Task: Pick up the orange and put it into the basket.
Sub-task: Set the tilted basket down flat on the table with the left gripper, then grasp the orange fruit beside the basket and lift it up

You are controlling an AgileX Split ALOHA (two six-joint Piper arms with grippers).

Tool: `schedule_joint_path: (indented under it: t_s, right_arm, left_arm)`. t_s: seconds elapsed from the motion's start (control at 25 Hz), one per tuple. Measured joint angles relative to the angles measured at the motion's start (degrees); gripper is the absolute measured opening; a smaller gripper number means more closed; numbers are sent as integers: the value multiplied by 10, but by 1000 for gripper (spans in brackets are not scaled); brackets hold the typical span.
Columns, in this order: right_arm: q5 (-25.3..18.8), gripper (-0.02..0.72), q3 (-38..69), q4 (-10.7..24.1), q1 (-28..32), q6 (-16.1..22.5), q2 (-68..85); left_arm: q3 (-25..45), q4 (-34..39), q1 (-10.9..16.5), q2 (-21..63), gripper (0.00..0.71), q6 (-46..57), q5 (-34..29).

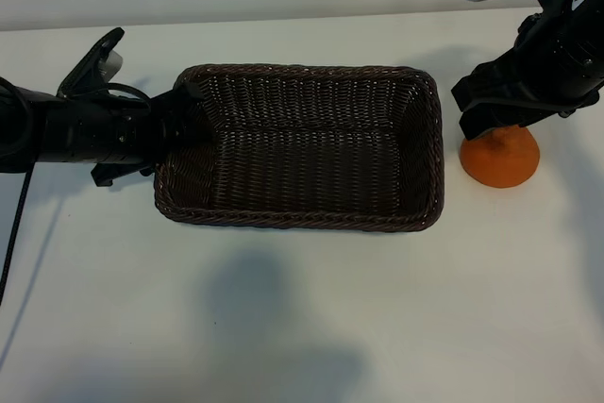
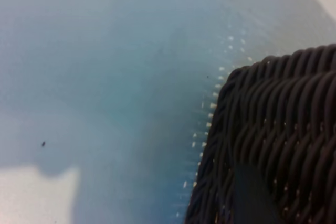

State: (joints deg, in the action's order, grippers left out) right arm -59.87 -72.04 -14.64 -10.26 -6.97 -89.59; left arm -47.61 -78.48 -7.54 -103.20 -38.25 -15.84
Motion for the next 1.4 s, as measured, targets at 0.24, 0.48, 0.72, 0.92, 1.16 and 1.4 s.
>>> schedule_joint_path:
  t_s: [0.24, 0.48, 0.72, 0.92, 1.16, 1.4]
  right_arm:
    - [0, 548, 0, 0, 0, 1, 0]
    - [0, 548, 0, 0, 0, 1, 0]
    - [0, 548, 0, 0, 0, 1, 0]
    - [0, 548, 0, 0, 0, 1, 0]
    - [0, 548, 0, 0, 0, 1, 0]
    - [0, 548, 0, 0, 0, 1, 0]
  left_arm:
    - [0, 7, 0, 0, 367, 3, -4]
    - [0, 4, 0, 1, 679, 11, -28]
    - [0, 13, 0, 16, 704, 13, -40]
    - [0, 84, 0, 37, 699, 63, -46]
    - [-20, 212, 0, 51, 687, 173, -69]
    - [-73, 353, 0, 51, 677, 272, -137]
